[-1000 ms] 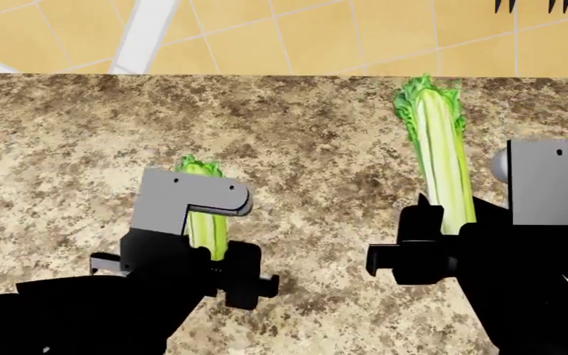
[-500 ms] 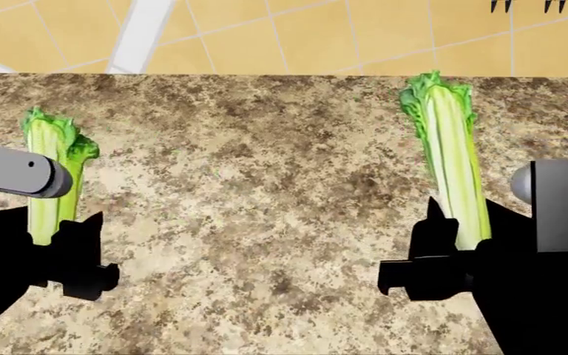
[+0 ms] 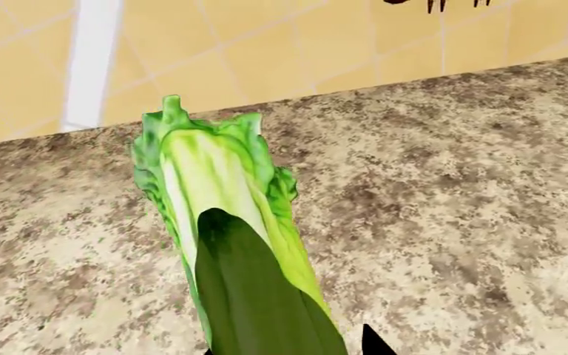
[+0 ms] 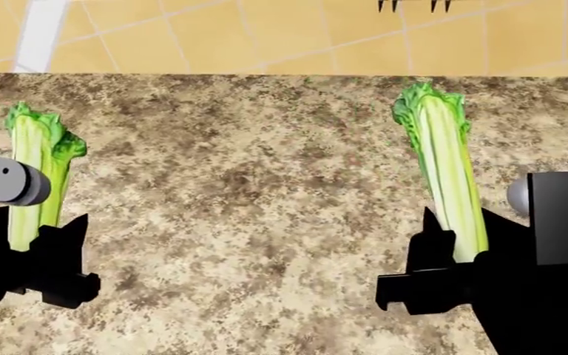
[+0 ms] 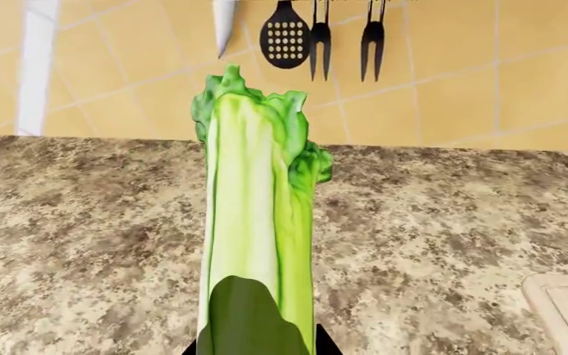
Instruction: Place the celery and the celery on separate cutting boards.
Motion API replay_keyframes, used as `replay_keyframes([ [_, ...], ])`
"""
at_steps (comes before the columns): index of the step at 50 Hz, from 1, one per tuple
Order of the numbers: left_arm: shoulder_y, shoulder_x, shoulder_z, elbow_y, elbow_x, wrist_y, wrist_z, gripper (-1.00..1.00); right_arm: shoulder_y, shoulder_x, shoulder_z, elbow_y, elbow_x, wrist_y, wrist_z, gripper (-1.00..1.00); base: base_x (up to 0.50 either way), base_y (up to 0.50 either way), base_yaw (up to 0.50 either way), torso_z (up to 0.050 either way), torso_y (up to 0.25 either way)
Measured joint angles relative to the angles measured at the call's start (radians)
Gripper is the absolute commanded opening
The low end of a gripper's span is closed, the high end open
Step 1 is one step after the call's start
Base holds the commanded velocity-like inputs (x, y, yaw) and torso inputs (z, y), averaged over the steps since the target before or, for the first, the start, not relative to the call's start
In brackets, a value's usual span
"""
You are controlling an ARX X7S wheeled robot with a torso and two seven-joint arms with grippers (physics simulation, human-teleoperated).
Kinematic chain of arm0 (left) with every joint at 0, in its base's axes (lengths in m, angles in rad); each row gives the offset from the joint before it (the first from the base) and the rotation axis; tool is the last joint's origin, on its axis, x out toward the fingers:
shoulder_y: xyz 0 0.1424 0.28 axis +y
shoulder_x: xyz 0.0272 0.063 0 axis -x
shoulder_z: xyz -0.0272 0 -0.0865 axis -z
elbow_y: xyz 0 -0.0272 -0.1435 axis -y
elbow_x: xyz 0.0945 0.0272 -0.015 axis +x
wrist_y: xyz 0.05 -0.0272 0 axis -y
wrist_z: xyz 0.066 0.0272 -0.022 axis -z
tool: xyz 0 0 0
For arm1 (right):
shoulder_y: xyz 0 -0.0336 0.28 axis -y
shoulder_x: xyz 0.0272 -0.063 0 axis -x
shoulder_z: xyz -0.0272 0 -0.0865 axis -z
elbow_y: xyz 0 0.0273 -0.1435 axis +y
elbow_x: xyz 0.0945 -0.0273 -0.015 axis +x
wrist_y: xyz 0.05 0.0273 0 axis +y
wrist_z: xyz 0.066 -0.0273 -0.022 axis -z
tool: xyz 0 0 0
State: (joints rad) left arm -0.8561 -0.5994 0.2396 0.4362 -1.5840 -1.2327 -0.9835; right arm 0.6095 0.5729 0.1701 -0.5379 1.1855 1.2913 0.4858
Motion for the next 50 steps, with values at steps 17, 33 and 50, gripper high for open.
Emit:
replay_keyframes([
  [17, 0.011, -0.014, -0.004, 0.018, -0.023, 0.012, -0.019, -1.00, -0.025, 0.023, 0.025, -0.002, 0.023, -0.002, 0.011, -1.00, -0.15, -0.49, 0.00, 0.000, 0.001],
  [33, 0.013, -0.023, 0.000, 0.020, -0.031, 0.021, -0.026, -1.00, -0.041, 0.039, 0.031, 0.007, 0.024, -0.020, 0.010, -1.00, -0.26, -0.46, 0.00, 0.000, 0.000],
  [50, 0.023, -0.033, 0.002, 0.023, -0.026, 0.035, -0.018, -1.00, 0.068, 0.048, -0.126, 0.147, -0.080, 0.009, -0.001, -1.00, 0.00, -0.04, 0.00, 0.001, 0.001],
])
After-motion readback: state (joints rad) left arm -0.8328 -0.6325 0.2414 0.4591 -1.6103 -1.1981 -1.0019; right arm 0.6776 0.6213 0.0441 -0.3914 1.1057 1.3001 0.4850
